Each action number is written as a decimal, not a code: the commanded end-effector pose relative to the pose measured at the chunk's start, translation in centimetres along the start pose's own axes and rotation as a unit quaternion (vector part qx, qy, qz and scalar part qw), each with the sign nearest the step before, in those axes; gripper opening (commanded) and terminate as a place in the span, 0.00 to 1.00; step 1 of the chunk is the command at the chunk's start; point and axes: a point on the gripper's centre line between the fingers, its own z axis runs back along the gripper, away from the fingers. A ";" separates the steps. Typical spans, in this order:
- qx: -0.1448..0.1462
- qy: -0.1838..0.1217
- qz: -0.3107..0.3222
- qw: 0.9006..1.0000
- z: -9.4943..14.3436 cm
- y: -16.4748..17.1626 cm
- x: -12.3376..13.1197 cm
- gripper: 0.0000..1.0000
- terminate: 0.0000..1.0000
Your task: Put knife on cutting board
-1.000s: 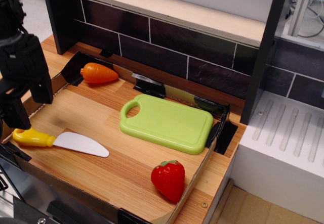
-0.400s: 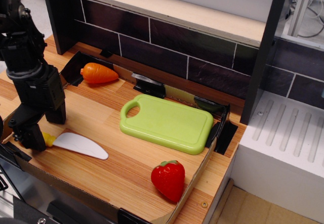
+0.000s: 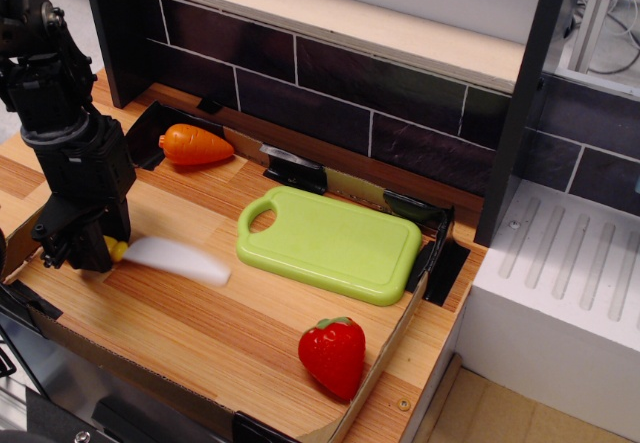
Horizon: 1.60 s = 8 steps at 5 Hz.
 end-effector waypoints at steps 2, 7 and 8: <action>-0.023 -0.059 0.061 0.996 5.2 2.7 2.7 0.00 0.00; -0.024 -0.031 0.089 0.995 1.6 6.0 10.7 0.00 0.00; -0.019 -0.029 0.096 0.995 1.3 6.4 11.7 0.00 0.00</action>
